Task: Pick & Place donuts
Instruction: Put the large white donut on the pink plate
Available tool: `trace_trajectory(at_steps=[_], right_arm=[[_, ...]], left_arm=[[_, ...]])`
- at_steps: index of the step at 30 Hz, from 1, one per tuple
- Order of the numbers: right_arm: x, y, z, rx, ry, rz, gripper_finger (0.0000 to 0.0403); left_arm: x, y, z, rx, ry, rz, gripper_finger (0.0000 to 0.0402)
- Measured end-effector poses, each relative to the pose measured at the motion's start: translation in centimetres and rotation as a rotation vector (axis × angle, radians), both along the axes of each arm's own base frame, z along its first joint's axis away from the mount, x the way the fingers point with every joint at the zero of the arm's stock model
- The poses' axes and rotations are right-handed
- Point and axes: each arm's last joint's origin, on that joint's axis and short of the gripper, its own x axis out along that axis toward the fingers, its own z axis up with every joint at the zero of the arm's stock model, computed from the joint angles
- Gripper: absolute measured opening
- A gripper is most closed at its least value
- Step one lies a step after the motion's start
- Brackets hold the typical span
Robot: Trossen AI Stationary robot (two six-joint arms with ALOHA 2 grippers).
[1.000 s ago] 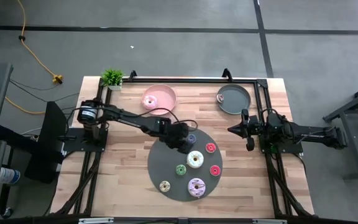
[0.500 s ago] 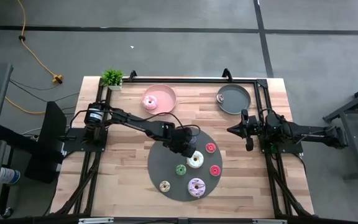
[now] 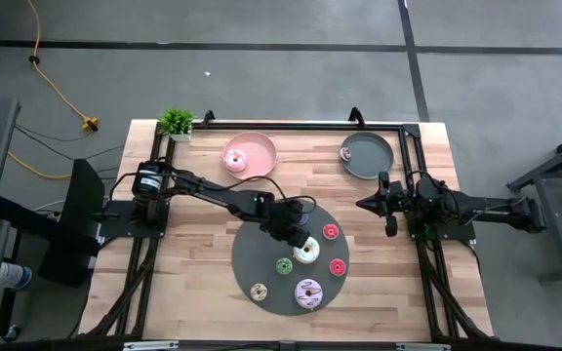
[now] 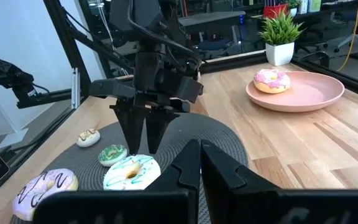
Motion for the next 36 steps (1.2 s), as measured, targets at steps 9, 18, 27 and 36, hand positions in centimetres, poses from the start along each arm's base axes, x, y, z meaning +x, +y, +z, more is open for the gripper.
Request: trace_trajectory(at_steps=[9, 18, 27, 36], right_arm=[[0.0, 0.0, 0.0, 0.0, 0.0, 0.0, 0.0006], [0.0, 0.0, 0.0, 0.0, 0.0, 0.0, 0.0007], [0.0, 0.0, 0.0, 0.0, 0.001, 0.0, 0.0009], [0.0, 0.0, 0.0, -0.001, 0.003, -0.018, 0.0007]], left_arm=[[0.0, 0.1, 0.0, 0.025, 0.003, 0.019, 0.0191], [0.0, -0.3, 0.0, 0.06, -0.007, 0.033, 0.0191], [0.3, -0.9, -0.5, 0.061, -0.017, 0.025, 0.0191], [0.3, -1.0, -0.4, 0.083, -0.028, 0.041, 0.0191]])
